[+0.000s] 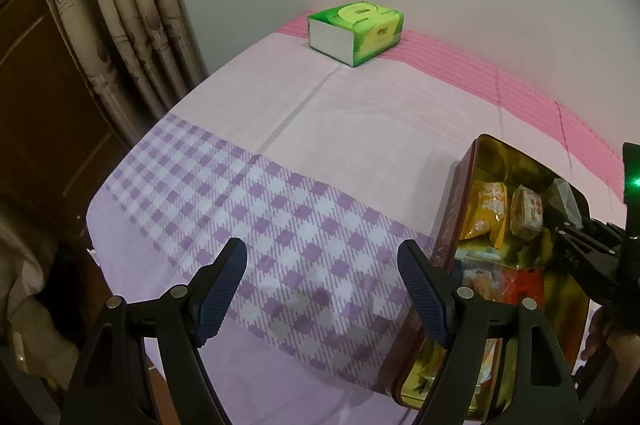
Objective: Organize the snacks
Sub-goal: 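Carry the grey seaweed pack into the gold tray and open the right tool, then move the right tool to the pile and grasp the light-blue wrapped packet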
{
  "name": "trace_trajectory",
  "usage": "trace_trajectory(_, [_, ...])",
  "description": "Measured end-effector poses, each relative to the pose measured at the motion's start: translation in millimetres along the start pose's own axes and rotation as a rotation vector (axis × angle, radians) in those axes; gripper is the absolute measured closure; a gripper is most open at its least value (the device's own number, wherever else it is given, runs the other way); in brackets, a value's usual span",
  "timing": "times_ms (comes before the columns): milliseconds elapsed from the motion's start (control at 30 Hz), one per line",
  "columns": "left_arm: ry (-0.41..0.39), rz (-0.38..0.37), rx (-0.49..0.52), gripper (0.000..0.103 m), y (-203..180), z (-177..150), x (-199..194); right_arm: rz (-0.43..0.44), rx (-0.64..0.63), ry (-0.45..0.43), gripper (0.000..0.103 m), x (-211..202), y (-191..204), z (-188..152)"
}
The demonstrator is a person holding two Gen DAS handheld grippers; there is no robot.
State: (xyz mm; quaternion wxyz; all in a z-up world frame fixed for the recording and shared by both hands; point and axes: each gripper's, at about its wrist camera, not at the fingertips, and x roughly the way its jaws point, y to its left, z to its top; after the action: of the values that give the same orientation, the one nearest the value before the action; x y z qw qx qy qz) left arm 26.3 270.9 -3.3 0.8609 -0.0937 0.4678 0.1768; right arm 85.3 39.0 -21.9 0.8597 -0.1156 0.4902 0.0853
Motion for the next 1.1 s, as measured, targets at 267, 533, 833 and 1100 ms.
trace_trajectory(267, [0.0,-0.002,0.006,0.025,1.3,0.0,0.0,0.016,0.005,-0.004,0.077,-0.7,-0.5,3.2])
trace_trajectory(533, [-0.001,-0.004,0.009,0.025,-0.8,-0.7,0.1,0.082,0.053,-0.062,0.075,-34.1,-11.9,0.8])
trace_trajectory(833, [-0.005,-0.004,0.049,0.025,-10.7,-2.4,-2.0,0.057,0.118,-0.087,0.07,-83.1,-76.0,-41.9])
trace_trajectory(1100, [-0.022,-0.01,0.091,0.025,-22.8,-6.7,-7.6,-0.068,0.318,0.003,0.07,-84.6,-177.8,-89.2])
